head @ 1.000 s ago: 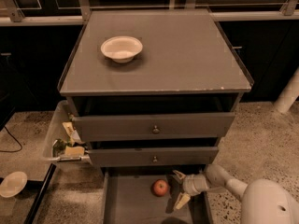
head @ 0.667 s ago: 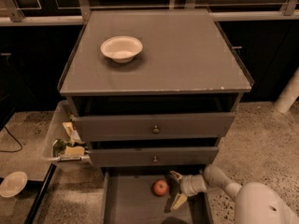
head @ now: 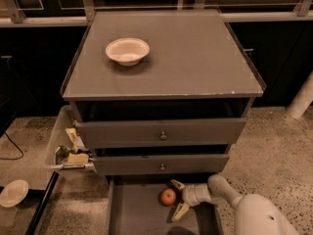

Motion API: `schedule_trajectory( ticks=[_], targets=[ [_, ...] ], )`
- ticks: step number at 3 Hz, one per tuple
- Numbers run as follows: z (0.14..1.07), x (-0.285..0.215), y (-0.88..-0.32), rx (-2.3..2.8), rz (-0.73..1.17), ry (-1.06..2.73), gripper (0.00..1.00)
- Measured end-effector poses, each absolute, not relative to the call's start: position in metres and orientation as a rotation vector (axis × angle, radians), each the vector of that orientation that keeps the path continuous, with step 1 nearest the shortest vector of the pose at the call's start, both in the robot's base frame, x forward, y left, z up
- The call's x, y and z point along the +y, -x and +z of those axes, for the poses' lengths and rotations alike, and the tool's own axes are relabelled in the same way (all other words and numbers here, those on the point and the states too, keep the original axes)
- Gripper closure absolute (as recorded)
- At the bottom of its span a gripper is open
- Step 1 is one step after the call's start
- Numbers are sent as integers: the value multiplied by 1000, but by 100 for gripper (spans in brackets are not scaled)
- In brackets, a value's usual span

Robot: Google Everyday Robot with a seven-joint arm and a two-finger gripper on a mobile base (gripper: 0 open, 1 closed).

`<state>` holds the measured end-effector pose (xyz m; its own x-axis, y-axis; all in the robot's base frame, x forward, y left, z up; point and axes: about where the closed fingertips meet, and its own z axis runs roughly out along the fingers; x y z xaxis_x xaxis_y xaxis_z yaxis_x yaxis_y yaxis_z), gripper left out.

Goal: Pick apple from bottom drawer and place on counter

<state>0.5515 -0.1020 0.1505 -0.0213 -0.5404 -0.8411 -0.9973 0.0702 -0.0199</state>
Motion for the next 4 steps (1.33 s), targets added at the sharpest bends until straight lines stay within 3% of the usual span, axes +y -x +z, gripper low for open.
schedule_trajectory(
  ticks=[1, 2, 4],
  targets=[
    [154, -83, -555, 1598, 872, 1559, 0],
    [154, -83, -556, 1597, 873, 1560, 19],
    [154, -83, -556, 1597, 873, 1560, 65]
  ],
)
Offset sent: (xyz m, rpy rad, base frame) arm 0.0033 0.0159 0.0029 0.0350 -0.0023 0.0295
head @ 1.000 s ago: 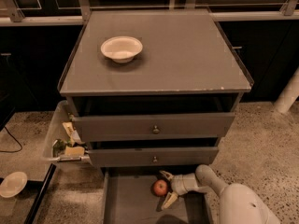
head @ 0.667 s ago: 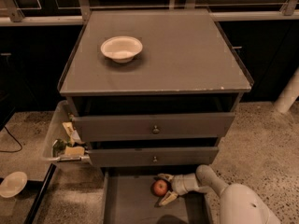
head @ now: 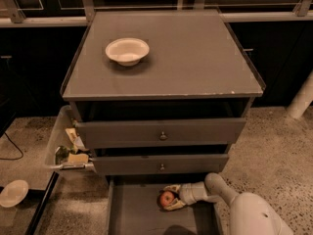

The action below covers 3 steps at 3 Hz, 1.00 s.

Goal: Pick apple from bottom drawer and place on counter

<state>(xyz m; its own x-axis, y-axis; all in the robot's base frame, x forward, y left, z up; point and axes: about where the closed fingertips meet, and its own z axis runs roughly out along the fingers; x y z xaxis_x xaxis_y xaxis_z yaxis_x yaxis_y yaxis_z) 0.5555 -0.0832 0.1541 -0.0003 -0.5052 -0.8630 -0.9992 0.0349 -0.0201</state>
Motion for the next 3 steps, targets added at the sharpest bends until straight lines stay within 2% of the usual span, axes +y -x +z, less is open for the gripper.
schedule_trajectory(
  ticks=[1, 2, 3],
  targets=[
    [154, -83, -555, 1597, 873, 1560, 89],
    [154, -83, -555, 1598, 875, 1560, 100],
    [161, -89, -546, 1639, 864, 1566, 100]
  ],
)
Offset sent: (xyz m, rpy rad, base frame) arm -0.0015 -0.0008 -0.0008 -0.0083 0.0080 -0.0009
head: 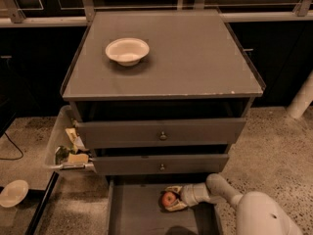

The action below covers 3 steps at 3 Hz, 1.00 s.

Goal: Pick apple from bottom drawer and place on counter

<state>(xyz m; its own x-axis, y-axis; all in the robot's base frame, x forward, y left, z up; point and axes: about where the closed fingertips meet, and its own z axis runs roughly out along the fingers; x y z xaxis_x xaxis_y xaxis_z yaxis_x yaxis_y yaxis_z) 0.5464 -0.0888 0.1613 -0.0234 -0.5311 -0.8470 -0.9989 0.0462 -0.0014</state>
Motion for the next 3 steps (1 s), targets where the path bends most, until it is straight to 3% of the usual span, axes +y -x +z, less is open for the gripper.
schedule_trajectory(
  ticks=[3],
  targets=[
    [285, -134, -504, 1664, 740, 1546, 100]
  ],
)
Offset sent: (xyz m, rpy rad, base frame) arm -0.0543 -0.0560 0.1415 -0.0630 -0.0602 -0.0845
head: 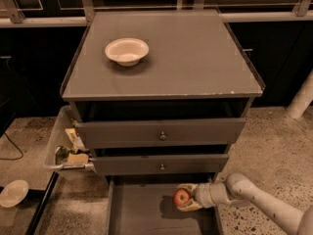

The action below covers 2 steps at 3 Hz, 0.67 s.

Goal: Pick apple from bottom drawer and place on counter

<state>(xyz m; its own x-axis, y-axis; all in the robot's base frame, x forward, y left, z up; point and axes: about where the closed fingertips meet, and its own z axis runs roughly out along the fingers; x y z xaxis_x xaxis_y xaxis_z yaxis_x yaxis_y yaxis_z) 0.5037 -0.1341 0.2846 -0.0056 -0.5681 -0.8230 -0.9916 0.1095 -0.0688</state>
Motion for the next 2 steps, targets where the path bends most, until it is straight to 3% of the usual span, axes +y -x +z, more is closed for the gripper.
schedule_trajectory(
  ticks=[2],
  targets=[
    [389, -144, -494, 1595, 622, 1619, 100]
  ],
)
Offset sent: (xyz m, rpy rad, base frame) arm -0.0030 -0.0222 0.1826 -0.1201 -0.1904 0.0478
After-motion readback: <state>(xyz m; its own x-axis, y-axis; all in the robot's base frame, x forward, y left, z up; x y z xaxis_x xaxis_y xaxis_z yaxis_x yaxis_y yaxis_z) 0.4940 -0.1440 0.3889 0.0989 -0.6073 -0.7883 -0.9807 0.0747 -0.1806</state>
